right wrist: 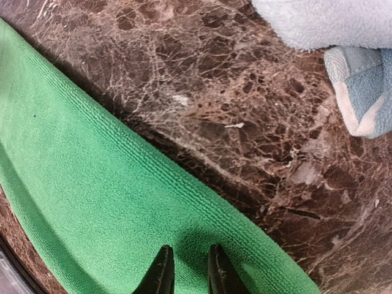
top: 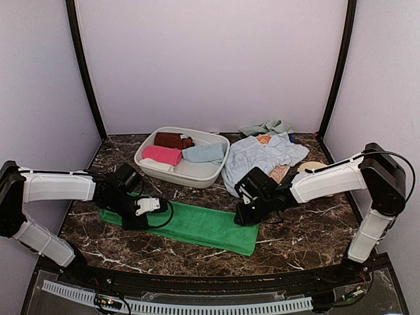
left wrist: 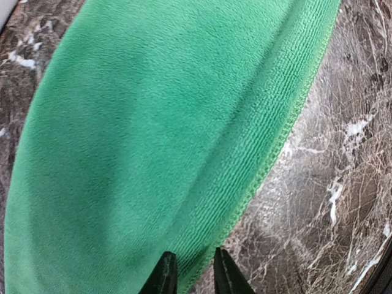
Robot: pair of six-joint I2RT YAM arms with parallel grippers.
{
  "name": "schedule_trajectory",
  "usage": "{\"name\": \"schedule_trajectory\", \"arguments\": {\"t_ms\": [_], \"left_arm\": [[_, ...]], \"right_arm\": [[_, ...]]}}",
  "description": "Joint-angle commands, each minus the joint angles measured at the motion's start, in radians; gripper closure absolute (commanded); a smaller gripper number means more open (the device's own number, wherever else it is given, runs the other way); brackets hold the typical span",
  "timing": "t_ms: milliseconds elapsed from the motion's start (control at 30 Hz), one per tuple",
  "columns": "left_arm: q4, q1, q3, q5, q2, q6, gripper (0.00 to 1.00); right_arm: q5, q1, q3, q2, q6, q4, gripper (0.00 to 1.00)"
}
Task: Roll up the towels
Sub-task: Smooth out the towel at the center of the board.
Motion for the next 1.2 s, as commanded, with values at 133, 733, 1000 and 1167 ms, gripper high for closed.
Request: {"name": "schedule_trajectory", "arguments": {"t_ms": [133, 733, 1000, 1167], "left_arm": [[0.014, -0.023, 0.057, 0.005, 0.08, 0.028, 0.77], [0.033, -0.023, 0.083, -0.075, 0.086, 0.045, 0.86], [0.044, 0.063, 0.009, -0.171, -0.014, 0.095, 0.79], [-0.091, 0.122, -0.028, -0.049, -0.192, 0.147, 0.71]], "right_arm": [[0.008, -0.018, 0.007, 0.003, -0.011, -0.006, 0.81], [0.013, -0.032, 0.0, -0.026, -0.044, -0.019, 0.82], [0.023, -0.038, -0.016, -0.045, -0.056, -0.027, 0.82], [0.025, -0.042, -0.023, -0.058, -0.065, -0.036, 0.82]]}}
